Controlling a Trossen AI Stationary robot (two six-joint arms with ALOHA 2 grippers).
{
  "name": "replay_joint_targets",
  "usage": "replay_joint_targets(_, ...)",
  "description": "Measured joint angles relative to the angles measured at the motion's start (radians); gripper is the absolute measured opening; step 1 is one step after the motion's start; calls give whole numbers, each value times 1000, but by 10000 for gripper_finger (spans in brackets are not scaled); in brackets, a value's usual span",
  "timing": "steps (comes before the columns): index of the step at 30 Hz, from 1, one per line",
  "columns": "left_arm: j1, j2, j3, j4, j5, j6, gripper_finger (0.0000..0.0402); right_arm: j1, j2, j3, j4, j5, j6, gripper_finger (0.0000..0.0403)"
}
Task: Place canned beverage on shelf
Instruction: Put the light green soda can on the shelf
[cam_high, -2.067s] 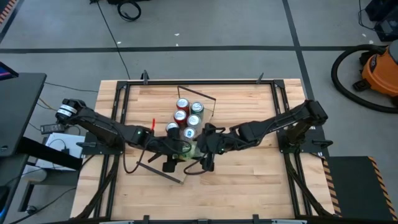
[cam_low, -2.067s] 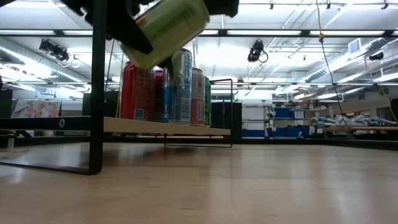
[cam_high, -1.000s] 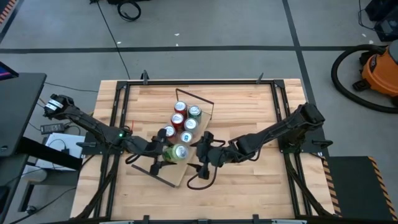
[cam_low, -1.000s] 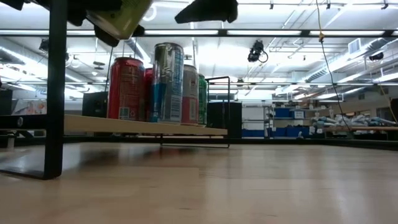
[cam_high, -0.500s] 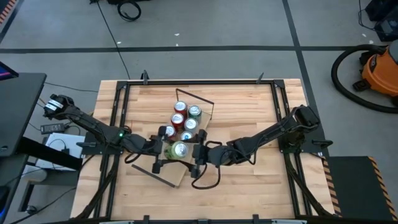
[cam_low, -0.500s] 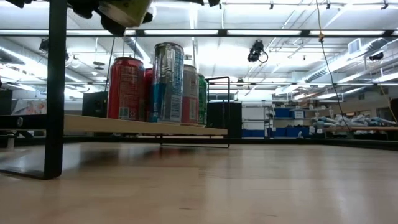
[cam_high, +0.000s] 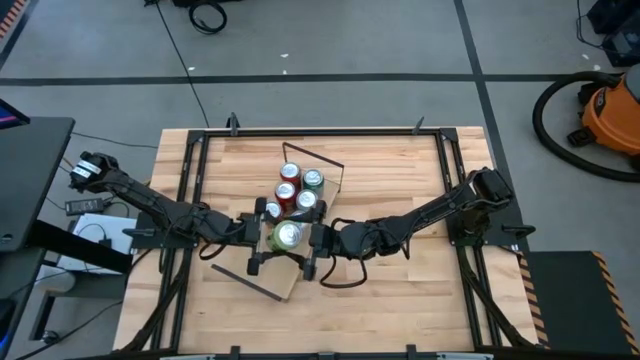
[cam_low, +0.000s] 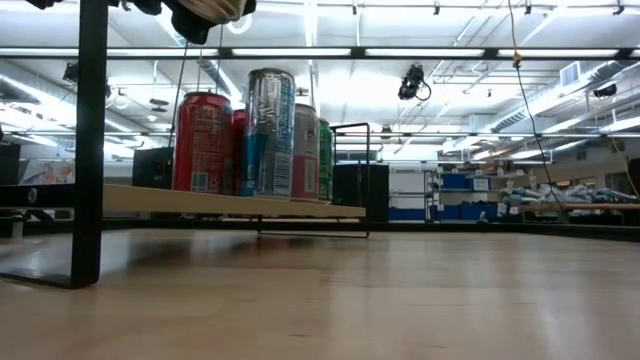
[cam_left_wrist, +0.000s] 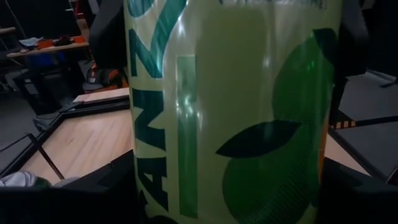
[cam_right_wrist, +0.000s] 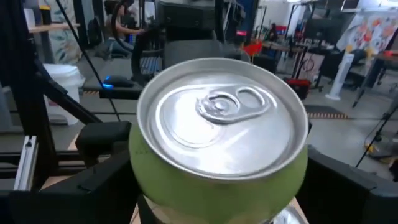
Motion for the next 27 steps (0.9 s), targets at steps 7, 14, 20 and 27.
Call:
replay_joint_targets(7,2,0,0,12,-2,15,309,-5,0,0,21,-1,-31,320)
replay_joint_targets(14,1,0,0,15,-9,19,316,-7,0,0,21,-2,-38,311)
replay_joint_targets(20,-13,-40,0,16,-54,57,352,3,0,2,34,53,-42,320)
replay_joint_targets(27,-45,-167,0,-90,-51,53,374,46,-1,45,-84,162,-32,322)
